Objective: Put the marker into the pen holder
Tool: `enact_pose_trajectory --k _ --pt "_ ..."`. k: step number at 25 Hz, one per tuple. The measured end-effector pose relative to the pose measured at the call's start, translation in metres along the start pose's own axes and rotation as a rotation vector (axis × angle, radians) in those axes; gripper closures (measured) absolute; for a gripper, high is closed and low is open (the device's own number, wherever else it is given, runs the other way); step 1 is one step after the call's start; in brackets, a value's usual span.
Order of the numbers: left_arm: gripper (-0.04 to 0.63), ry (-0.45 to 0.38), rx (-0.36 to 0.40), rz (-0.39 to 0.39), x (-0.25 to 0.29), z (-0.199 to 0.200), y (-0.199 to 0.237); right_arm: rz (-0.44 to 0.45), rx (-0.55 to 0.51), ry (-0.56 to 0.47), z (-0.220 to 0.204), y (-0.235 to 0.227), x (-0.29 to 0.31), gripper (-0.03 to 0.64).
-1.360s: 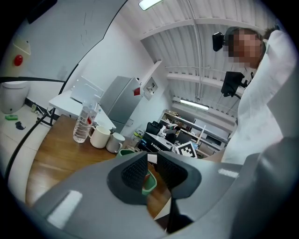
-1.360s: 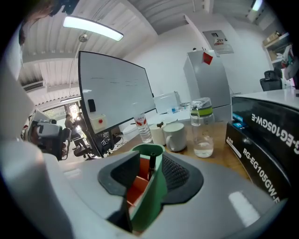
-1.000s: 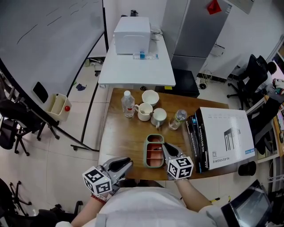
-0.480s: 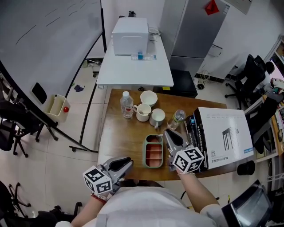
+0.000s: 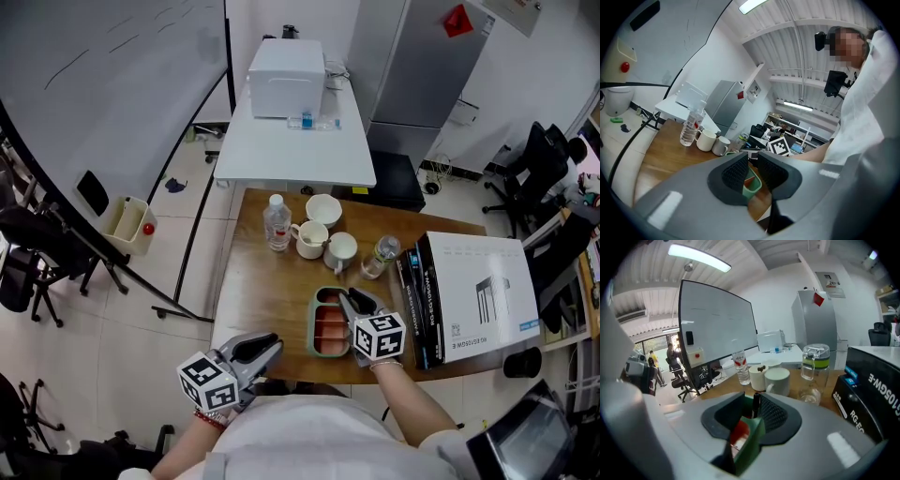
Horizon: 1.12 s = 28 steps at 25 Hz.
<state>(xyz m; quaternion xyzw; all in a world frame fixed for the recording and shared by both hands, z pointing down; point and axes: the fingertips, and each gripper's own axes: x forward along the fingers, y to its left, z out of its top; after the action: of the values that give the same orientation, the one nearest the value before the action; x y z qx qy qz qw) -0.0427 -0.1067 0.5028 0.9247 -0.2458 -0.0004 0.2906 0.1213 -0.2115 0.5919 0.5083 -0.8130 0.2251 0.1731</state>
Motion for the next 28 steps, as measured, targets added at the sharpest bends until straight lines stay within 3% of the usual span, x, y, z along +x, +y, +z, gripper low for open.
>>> enact_pose_trajectory --k 7,17,20,25,28 --pt "0.529 0.003 -0.001 -0.003 0.001 0.001 0.000 -0.048 0.097 -0.017 -0.016 -0.020 -0.027 0.530" --pt "0.529 0.064 0.018 -0.057 0.019 -0.002 -0.007 -0.094 0.253 -0.165 0.006 -0.030 -0.100 0.531" --pt "0.529 0.061 0.022 -0.080 0.025 -0.001 -0.012 -0.075 0.191 -0.188 0.027 -0.013 -0.104 0.535" --pt "0.529 0.052 0.031 -0.096 0.026 -0.001 -0.017 -0.029 -0.034 -0.147 0.036 0.029 -0.098 0.537" --pt "0.529 0.052 0.026 -0.086 0.025 0.000 -0.018 -0.020 -0.085 -0.125 0.037 0.040 -0.099 0.543"
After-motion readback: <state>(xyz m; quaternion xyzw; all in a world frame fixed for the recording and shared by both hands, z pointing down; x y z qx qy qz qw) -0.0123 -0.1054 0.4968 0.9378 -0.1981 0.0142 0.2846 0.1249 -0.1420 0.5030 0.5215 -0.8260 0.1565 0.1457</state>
